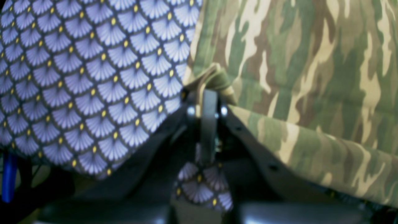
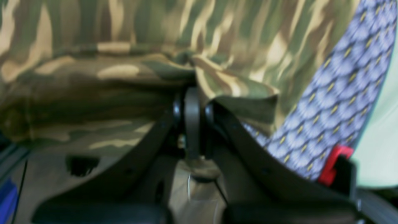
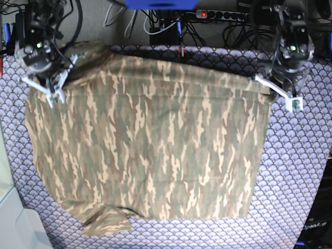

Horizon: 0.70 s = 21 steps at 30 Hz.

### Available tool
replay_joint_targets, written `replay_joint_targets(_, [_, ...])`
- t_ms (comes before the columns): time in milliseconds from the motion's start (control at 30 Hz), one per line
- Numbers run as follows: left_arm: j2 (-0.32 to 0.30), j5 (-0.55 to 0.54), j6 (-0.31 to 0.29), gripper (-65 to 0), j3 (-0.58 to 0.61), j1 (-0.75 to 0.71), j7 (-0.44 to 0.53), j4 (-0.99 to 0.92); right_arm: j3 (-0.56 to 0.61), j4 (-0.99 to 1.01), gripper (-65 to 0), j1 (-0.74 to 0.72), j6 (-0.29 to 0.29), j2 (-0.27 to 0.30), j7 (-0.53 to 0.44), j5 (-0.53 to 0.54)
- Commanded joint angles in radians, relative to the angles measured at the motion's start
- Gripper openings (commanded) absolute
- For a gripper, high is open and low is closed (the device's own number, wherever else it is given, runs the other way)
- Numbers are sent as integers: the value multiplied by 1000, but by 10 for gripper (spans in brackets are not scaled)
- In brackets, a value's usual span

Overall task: Fold the T-shirt properly
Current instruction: 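Fold the shoulder edge over the shirt body toward the hem with both grippers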

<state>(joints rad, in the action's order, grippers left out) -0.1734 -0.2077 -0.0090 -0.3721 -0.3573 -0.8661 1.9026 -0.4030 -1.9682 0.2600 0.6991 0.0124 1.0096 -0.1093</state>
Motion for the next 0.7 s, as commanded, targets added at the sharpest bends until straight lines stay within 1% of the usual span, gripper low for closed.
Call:
replay_joint_targets(0, [-8,4,4,-643,-8,24,12,15,-1,-15,-650,-31,-1,10,-15,-23])
replay_joint_targets(133, [-16,4,4,-643,-8,111,-60,10,11,14,-650,-133,-1,8,-15,-123])
replay_joint_targets(233, [-18,4,4,-643,-8,168,-87,8,42,46,-650,-193,-1,10,-15,-178])
replay_joint_targets(300, [-18,4,4,-643,0,209,-92,5,51,77,-650,-227,-1,22,-15,-180])
replay_joint_targets(367, [-24,7,4,-643,37,252,-92,-36,63,132,-650,-267,-1,28,-15,-180])
replay_joint_targets(400, [-38,18,5,-643,55,275,-89,-67,63,168,-650,-287,-1,30,-15,-180])
replay_joint_targets(467, [-45,47,8,-643,109,318,-83,-137,66,235,-650,-328,-1,34,-16,-180])
replay_joint_targets(500, [-47,66,8,-643,129,337,-81,-168,66,263,-650,-348,-1,47,-19,-180])
replay_joint_targets(600, [-44,115,5,-643,143,378,-80,-222,68,313,-650,-394,-1,59,-24,-180])
replay_joint_targets(667, [-44,129,5,-643,141,393,-80,-245,68,338,-650,-430,-1,77,-24,-180])
